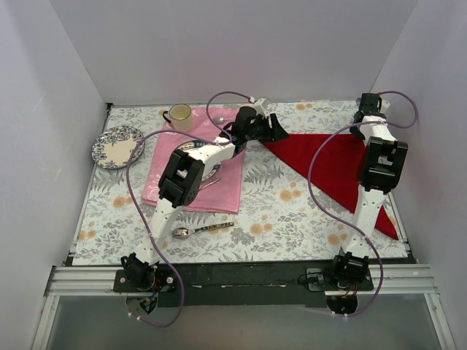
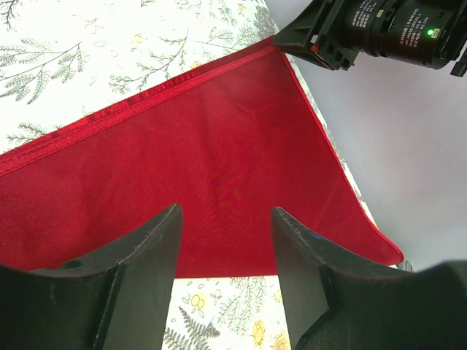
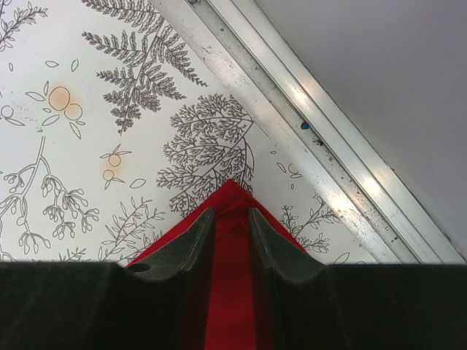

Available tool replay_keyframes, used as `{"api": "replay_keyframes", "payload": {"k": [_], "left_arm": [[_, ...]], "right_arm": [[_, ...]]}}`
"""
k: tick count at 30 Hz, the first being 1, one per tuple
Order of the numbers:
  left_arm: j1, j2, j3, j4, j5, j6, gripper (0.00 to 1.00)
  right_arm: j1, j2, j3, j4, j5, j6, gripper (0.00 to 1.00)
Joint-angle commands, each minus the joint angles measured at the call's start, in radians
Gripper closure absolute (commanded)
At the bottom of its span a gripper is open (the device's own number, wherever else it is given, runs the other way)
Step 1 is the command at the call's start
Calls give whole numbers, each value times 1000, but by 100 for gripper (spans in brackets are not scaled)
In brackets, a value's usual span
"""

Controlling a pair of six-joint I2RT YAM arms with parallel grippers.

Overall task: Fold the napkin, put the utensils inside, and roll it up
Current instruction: Fold the napkin

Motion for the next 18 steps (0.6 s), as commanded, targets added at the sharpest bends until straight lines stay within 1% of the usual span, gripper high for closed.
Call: {"api": "replay_keyframes", "payload": {"k": [1,6,11,12,14,15,16,18], "left_arm": [[-4,-98,-10,0,12,3,49],[-4,-97,-16,6,12,6,47],[-4,-74,-3,38,13,6,48],[-4,-66,2,50,12,6,54],[-4,-37,11,91,9,7,58],[-4,-25,28,102,3,7,60],[-4,6,37,118,2,7,69],[-5,41,57,153,-5,7,73]], "right_arm": [[-7,20,57,20,-19,-1,68],[-10,41,98,5,-17,-6,68],[-9,5,96,0,-6,-47,65],[-3,-17,92,-6,1,-52,62],[8,-52,58,-7,21,-55,59],[20,-96,17,35,12,-64,54],[22,-118,-24,31,-41,-32,52],[34,-162,-95,-50,-84,75,49]]}}
